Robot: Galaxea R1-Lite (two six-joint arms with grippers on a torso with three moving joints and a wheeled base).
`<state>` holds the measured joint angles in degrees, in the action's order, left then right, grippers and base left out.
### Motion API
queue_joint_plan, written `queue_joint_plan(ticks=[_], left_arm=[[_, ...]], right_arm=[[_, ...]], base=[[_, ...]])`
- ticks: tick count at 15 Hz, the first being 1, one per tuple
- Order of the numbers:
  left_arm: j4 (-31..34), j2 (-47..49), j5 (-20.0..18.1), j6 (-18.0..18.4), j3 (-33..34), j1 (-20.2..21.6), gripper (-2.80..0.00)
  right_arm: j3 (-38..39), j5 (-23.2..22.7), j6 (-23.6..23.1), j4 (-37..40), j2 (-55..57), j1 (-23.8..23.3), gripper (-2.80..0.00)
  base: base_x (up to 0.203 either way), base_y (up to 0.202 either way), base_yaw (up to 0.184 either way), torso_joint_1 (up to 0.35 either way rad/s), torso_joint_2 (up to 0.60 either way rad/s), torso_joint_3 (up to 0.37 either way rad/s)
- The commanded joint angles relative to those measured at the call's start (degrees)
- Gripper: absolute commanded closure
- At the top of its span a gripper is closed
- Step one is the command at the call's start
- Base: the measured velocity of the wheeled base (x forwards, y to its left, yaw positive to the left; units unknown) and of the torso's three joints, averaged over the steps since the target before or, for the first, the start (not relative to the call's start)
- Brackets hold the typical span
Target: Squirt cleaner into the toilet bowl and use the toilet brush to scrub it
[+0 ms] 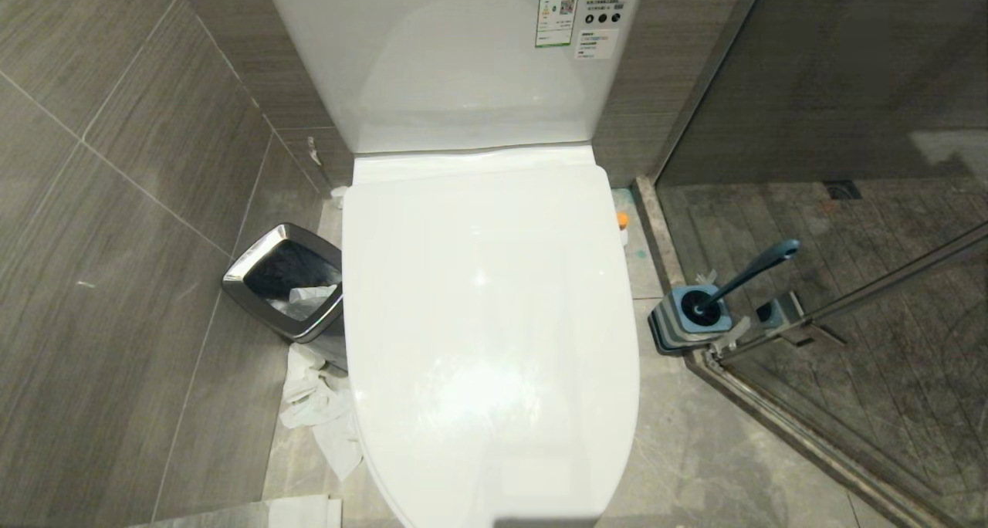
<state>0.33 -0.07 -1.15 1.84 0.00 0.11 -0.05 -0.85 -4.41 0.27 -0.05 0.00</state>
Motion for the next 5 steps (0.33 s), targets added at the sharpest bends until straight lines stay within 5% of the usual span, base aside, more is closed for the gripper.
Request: queue_joint_plan(ticks=[1,5], left_arm=[[0.0,0.1,0.0,0.0,0.1,0.0,0.0],[0.0,0.1,0.0,0.0,0.0,0.1,0.0]], right_arm=[[0.0,0.3,0.2,0.0,0.0,0.1,0.0],[0.0,0.4,0.6,-0.1,0.0,0.0,0.0]], base=[[0.0,0.0,0.0,0.0,0.0,0.0],[0.0,0.0,0.0,0.0,0.0,0.0]])
